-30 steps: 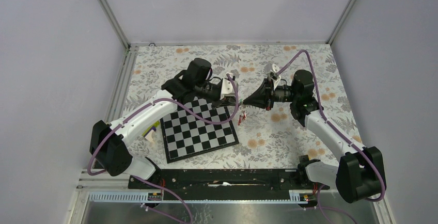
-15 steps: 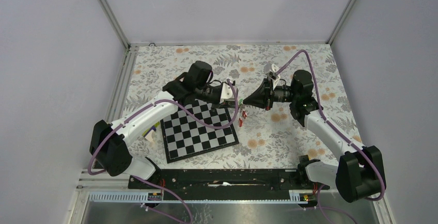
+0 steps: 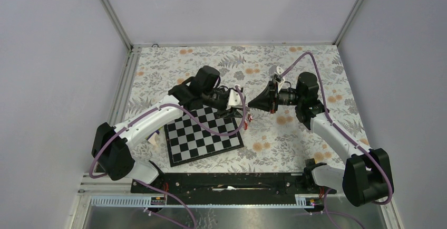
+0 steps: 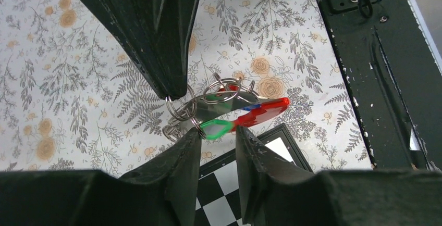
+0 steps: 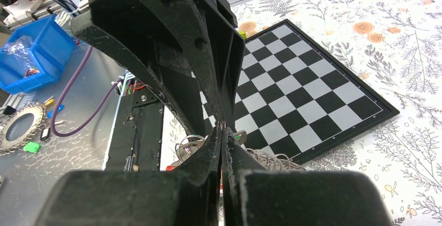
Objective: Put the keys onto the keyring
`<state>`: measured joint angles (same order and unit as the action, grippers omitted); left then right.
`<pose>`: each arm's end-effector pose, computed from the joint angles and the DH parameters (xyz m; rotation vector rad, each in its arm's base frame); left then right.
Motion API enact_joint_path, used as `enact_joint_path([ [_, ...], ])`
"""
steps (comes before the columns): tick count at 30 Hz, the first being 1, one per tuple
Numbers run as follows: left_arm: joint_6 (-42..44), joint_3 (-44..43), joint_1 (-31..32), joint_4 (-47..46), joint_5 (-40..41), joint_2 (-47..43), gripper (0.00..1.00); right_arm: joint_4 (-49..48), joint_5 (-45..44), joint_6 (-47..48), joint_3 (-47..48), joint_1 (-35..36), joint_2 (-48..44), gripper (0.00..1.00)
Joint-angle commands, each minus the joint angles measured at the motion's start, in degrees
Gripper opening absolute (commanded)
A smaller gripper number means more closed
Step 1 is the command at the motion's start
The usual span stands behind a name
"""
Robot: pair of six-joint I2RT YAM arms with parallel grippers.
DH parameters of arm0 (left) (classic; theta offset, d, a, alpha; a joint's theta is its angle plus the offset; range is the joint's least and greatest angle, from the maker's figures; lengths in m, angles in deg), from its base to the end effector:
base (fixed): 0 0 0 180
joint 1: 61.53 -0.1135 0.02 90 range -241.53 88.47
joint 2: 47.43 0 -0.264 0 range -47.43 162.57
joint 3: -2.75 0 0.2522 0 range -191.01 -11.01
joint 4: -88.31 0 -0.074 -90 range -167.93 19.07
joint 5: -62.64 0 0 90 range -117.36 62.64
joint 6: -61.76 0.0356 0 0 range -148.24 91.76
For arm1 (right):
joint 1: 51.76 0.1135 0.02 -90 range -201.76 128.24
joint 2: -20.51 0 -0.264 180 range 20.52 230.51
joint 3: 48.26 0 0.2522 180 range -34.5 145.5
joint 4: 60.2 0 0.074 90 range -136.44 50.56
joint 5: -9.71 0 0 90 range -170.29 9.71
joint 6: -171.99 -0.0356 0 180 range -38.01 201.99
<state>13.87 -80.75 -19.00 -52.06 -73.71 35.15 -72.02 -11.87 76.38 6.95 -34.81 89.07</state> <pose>0.2147 -0.2319 0.3177 1.7329 1.2621 -0.9026 0.2352 0.1063 0.2987 -1.0917 1.3398 1.2353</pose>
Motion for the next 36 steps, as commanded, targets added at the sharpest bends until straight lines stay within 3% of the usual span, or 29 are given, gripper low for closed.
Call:
enact_joint_path([
  [1, -1.09, -1.83, 0.22, -0.6, 1.33, -2.15, 0.35, -2.07, 0.08, 2.44, -0.21, 0.3, -0.33, 0.0],
  [12, -9.29, -4.55, -0.02, -4.41, 1.35, -0.22, 0.38, 0.91, 2.15, 8.44, -1.01, 0.28, -0.29, 0.0],
  [22, -11.06, -4.53, -0.08, -5.9, -0.9, 1.64, 0.28, 1.69, 2.31, 9.57, -1.15, 0.28, -0.4, 0.0],
  [36, -13.22, -4.02, -0.25, -8.73, 1.39, 2.67, 0.35, 1.58, 2.68, 9.66, -1.45, 0.28, -0.42, 0.0],
])
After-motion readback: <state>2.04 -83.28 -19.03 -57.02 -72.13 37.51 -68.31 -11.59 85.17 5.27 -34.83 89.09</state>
